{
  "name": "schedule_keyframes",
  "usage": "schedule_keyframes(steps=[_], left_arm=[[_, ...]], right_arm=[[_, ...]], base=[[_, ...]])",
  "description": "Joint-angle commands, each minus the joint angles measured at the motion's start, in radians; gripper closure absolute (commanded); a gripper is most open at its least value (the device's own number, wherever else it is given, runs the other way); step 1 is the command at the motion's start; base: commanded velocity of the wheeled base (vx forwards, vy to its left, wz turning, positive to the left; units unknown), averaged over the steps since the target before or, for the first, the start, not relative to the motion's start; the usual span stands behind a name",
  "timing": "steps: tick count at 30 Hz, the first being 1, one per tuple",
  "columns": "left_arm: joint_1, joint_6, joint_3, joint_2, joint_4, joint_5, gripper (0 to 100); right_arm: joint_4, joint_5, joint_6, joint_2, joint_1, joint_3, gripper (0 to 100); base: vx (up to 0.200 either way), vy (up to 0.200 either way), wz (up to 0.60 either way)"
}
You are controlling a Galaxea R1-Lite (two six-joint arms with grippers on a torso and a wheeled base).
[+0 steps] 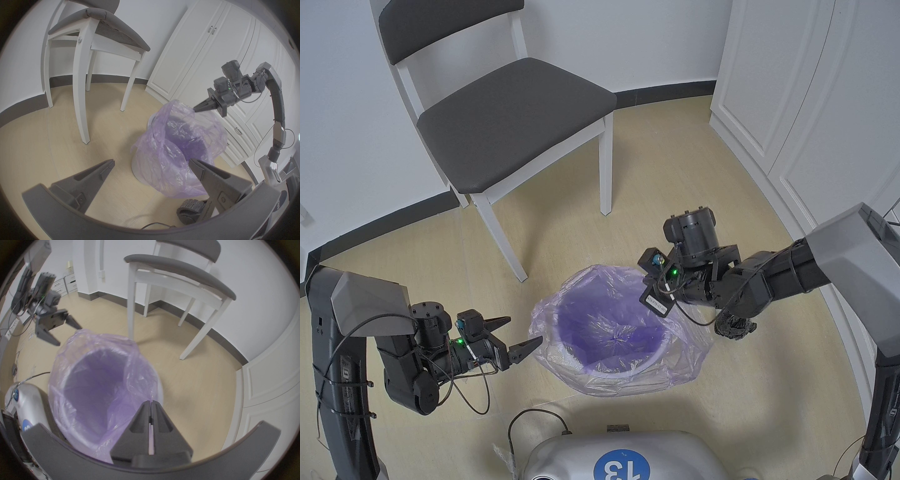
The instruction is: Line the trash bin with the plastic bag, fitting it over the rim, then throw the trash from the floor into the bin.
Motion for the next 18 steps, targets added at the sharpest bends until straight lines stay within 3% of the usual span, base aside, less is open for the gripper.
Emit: schedule_keyframes(steps=[1,14,15,18], left_arm=[[-0.002,0.001,-0.002,0.005,-0.018,0.000,0],[0.005,0.001,-0.010,0.007,-0.018,0.000,0],[0.003,0.001,-0.010,0.007,-0.018,0.000,0],[0.005,0.001,-0.011,0.004,-0.018,0.000,0]], right_arm=[[-0.003,0.001,-0.003,0.089,-0.033,-0.117,100],[0.067,0.002,-0.033,0.262,-0.078,-0.433,100],[0.083,0.002,-0.041,0.264,-0.079,-0.442,0],[0.089,0.007,-0.038,0.264,-0.079,-0.441,0]], base=[[0.000,0.000,0.00],[0.000,0.000,0.00],[0.000,0.000,0.00],[0.000,0.000,0.00]])
